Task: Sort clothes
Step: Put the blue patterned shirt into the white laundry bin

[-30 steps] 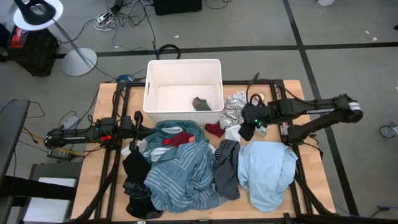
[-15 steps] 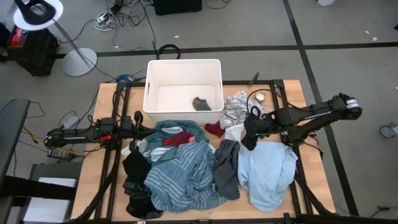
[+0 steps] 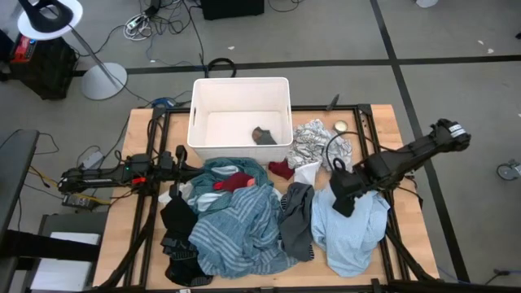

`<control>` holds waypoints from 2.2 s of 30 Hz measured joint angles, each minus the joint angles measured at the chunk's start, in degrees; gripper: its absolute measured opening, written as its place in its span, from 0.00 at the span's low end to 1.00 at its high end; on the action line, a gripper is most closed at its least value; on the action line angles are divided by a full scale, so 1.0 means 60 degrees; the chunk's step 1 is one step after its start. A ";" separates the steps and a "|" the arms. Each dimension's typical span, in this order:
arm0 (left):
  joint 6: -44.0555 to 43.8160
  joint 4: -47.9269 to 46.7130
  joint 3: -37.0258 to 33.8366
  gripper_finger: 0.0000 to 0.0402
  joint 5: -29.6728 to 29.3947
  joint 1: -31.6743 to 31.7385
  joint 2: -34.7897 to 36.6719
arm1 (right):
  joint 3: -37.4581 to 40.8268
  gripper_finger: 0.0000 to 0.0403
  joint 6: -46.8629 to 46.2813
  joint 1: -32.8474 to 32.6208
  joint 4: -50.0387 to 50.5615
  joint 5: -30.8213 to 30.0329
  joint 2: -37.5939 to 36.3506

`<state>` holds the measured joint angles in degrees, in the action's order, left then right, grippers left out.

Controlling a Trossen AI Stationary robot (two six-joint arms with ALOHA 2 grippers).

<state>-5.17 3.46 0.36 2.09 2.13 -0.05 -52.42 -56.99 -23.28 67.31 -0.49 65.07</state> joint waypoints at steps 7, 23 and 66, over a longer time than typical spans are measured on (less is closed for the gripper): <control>-0.0004 0.0000 0.0000 0.00 0.0000 0.0000 0.0000 | 0.1115 0.57 -0.0002 -0.0922 -0.1052 -0.0405 0.0031; -0.0003 0.0000 0.0002 0.00 0.0000 0.0001 0.0000 | 0.4341 0.56 -0.0813 -0.1166 -0.4451 -0.0605 0.0005; 0.0000 -0.0004 0.0000 0.00 0.0000 0.0001 0.0000 | -0.2229 0.06 0.2817 0.0149 -0.1170 -0.4793 0.0020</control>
<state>-5.17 3.44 0.36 2.09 2.14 -0.05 -65.79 -40.09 -22.39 60.29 -29.25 65.19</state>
